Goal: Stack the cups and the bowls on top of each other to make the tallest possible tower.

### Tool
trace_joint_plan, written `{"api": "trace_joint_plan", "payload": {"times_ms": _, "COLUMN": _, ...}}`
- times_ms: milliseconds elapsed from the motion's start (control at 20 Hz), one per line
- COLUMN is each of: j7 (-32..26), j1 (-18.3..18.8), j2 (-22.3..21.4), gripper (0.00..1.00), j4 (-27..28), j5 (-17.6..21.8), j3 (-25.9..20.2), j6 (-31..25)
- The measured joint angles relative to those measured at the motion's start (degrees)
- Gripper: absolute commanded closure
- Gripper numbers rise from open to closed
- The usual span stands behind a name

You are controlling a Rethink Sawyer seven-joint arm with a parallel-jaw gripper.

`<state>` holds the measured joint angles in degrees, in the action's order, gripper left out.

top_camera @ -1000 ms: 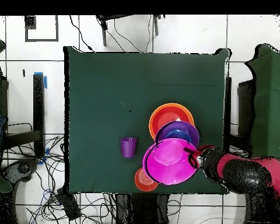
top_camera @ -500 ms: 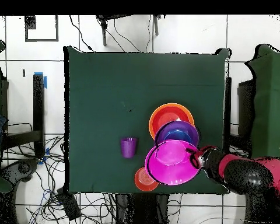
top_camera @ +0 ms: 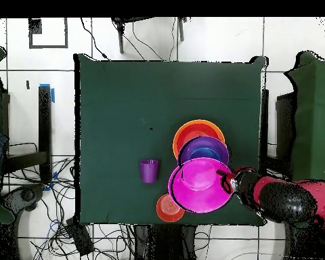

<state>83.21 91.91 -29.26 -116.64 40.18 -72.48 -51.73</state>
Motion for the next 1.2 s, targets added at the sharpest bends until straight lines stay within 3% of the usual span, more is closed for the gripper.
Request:
{"api": "trace_joint_plan", "payload": {"times_ms": 600, "j7": 0.0, "j1": -1.4, "j2": 0.0, "gripper": 1.00, "j4": 1.2, "j5": -0.5, "j3": 0.8, "j6": -0.7}}
{"api": "trace_joint_plan", "payload": {"times_ms": 1200, "j7": 0.0, "j1": -3.4, "j2": 0.0, "gripper": 1.00, "j4": 4.5, "j5": -1.5, "j3": 1.7, "j6": -5.3}}
